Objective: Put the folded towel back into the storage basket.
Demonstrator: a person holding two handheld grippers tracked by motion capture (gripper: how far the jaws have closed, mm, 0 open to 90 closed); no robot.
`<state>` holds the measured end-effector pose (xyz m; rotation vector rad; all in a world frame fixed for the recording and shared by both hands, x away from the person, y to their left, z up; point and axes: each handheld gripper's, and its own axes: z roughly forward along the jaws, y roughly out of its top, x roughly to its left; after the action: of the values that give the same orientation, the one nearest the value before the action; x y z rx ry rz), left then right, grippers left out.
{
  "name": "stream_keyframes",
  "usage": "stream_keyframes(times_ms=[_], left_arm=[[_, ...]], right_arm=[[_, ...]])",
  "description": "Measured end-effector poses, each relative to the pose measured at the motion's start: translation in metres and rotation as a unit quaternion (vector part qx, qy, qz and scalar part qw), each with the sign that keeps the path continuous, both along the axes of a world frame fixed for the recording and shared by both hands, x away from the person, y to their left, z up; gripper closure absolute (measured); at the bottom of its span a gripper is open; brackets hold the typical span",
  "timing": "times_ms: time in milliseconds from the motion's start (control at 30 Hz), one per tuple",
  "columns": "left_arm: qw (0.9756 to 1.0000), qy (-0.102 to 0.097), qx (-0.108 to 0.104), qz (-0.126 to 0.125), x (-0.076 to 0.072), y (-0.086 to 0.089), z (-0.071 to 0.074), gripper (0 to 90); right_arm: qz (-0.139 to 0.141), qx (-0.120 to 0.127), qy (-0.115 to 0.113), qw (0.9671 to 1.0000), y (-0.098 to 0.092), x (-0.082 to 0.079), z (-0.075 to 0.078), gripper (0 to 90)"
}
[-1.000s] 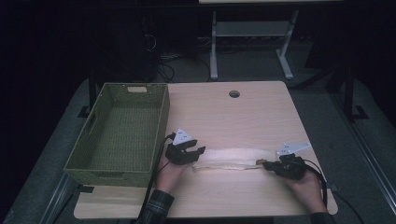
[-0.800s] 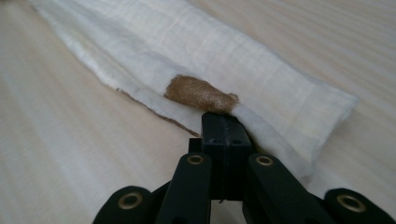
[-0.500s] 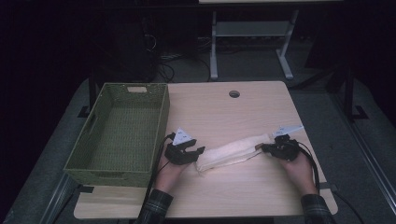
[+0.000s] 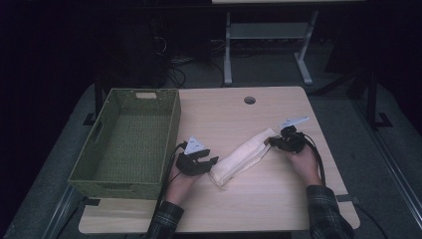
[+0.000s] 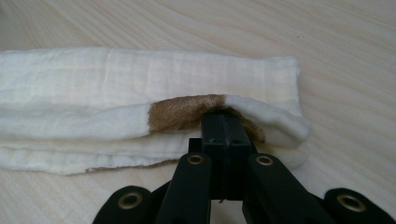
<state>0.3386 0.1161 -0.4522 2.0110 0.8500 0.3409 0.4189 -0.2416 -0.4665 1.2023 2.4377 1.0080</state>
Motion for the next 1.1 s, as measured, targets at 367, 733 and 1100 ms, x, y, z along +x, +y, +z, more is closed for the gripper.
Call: stream_keyframes(times_ms=[367,733,1100], left_arm=[[0.9996,0.014,0.025,-0.007,0.010,-0.002,-0.006,84.5],[0.9971,0.051,0.045,-0.034,0.014,-0.013,-0.017,89.6],[0.9940,0.075,0.039,-0.069,-0.004,-0.015,-0.021,89.7]], right_arm=[[-0.041,0.052,-0.030,0.9973,-0.021,-0.047,0.003,62.4],[-0.030,0.034,-0.034,0.9984,-0.014,-0.064,-0.004,50.7],[-0.035,0.026,-0.045,0.9980,-0.016,-0.063,-0.002,46.5]])
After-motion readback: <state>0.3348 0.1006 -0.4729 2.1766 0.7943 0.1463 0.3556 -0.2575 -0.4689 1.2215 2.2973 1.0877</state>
